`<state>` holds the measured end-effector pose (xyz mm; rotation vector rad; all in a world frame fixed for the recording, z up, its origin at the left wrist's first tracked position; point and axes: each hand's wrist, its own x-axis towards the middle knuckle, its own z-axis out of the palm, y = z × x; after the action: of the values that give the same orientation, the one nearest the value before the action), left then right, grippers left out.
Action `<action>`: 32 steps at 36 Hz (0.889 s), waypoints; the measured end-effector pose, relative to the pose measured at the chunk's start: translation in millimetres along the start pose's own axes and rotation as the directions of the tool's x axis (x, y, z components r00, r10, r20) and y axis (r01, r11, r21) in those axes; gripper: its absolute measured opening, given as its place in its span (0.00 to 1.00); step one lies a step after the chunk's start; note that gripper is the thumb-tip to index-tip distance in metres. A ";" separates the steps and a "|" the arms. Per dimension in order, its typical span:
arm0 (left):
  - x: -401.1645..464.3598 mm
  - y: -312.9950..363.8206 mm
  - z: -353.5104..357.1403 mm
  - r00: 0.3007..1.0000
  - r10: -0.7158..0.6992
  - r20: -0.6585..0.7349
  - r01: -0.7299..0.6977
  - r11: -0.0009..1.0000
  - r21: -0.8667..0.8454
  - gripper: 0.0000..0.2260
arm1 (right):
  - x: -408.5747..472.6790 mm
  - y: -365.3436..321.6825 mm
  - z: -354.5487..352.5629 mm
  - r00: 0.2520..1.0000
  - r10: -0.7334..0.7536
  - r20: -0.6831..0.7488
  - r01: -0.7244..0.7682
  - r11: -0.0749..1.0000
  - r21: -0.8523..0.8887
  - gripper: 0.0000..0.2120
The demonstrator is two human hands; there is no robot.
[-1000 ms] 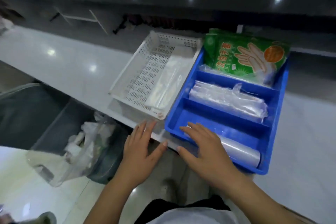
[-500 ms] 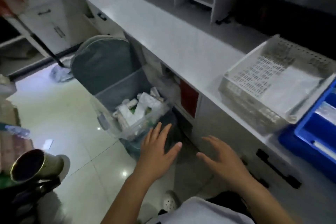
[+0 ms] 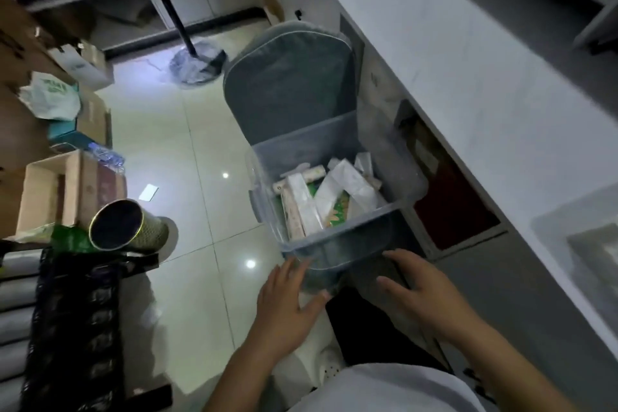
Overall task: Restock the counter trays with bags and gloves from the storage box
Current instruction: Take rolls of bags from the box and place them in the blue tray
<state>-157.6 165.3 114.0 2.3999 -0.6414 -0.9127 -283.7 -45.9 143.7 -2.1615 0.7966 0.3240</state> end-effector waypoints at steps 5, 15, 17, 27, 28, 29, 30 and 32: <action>56.7 7.3 -37.9 0.995 -0.102 0.007 0.102 0.995 0.002 0.30 | 96.3 -19.8 -22.9 0.998 -0.067 0.013 0.067 0.997 -0.030 0.25; 198.7 32.8 -70.8 0.990 -0.122 0.064 0.122 0.993 0.000 0.30 | 240.7 -15.6 -35.8 0.984 -0.009 0.176 0.054 0.966 -0.251 0.29; 222.3 29.7 -65.6 0.983 -0.152 0.103 0.146 0.987 0.064 0.31 | 255.4 -14.0 -33.7 0.978 -0.002 0.208 0.065 0.954 -0.293 0.28; 331.1 -19.8 -12.8 0.875 -0.375 0.307 0.457 0.850 -0.261 0.32 | 303.9 38.6 17.1 0.986 0.120 0.119 -0.064 0.917 -0.395 0.28; 342.1 -26.8 -7.4 0.860 -0.409 0.306 0.492 0.825 -0.280 0.32 | 305.4 45.1 27.6 0.983 0.135 0.124 -0.071 0.905 -0.420 0.28; 352.1 -33.9 -2.4 0.848 -0.438 0.300 0.517 0.808 -0.282 0.31 | 306.2 51.2 37.4 0.980 0.149 0.130 -0.079 0.897 -0.436 0.28; 361.5 -40.8 2.0 0.839 -0.460 0.289 0.533 0.800 -0.274 0.30 | 306.4 58.3 46.1 0.980 0.154 0.127 -0.084 0.896 -0.437 0.28; 380.8 -55.2 9.8 0.825 -0.495 0.272 0.558 0.786 -0.264 0.29 | 307.8 71.1 60.8 0.988 0.126 0.087 -0.078 0.903 -0.423 0.25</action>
<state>102.9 -14.7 -104.9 2.2163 0.1580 -1.3681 -90.2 -168.4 -82.2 -2.4742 0.8348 0.7228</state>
